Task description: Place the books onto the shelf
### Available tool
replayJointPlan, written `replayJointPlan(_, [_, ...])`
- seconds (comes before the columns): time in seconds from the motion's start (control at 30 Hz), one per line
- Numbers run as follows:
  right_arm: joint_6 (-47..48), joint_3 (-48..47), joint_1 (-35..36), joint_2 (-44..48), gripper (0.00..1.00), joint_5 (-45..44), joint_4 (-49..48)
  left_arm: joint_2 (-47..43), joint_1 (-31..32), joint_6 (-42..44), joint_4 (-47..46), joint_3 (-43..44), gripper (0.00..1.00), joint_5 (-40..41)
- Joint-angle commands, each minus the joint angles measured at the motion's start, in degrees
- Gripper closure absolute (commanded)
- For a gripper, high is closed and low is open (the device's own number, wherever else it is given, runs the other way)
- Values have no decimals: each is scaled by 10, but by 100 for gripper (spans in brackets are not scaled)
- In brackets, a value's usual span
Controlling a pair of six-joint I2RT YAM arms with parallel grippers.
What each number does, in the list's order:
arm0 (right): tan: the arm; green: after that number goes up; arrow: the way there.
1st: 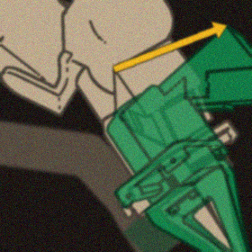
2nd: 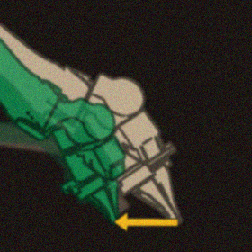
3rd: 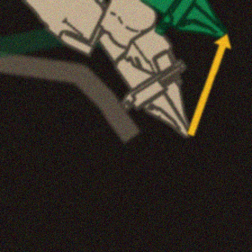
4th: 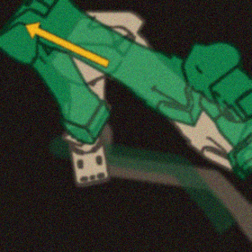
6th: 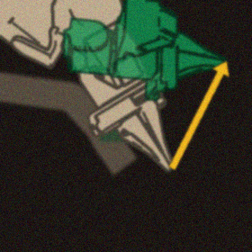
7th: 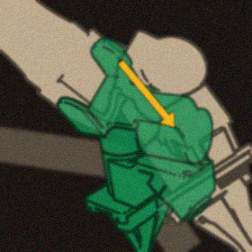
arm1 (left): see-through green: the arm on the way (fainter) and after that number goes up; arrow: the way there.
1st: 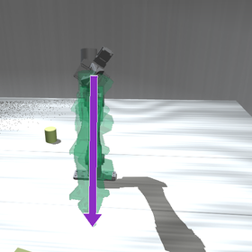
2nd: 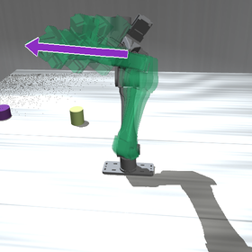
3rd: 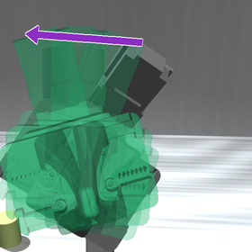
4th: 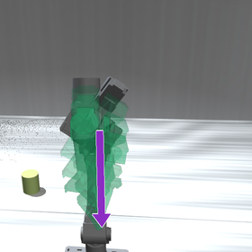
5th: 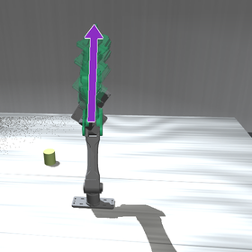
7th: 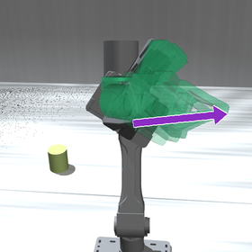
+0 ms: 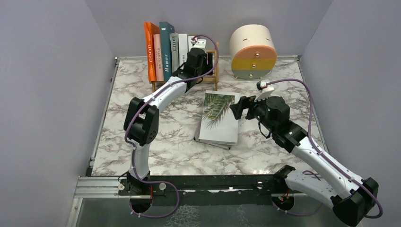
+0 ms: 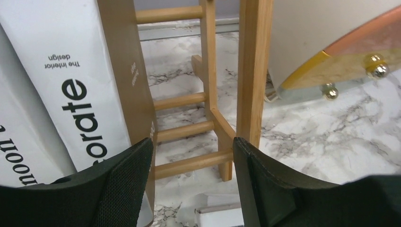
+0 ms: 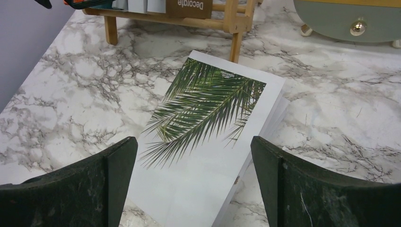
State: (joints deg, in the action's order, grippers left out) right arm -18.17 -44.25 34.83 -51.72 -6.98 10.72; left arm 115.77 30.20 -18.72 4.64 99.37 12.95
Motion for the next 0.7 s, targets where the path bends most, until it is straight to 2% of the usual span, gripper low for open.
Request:
replayJointPlan(0.0, [-8, -11, 2, -2, 11, 0, 4, -57, 2, -6, -61, -24, 44, -92])
replayJointPlan(0.13, [-23, -22, 2, -17, 11, -22, 30, -78, 11, -15, -73, -34, 44, -131])
replayJointPlan(0.37, [-49, -34, -2, -75, 10, -33, 68, -141, 31, -35, -70, -71, 44, -148])
replayJointPlan(0.67, [-77, -13, -34, -106, 10, 9, 82, -303, 70, -71, -64, -290, 44, -89])
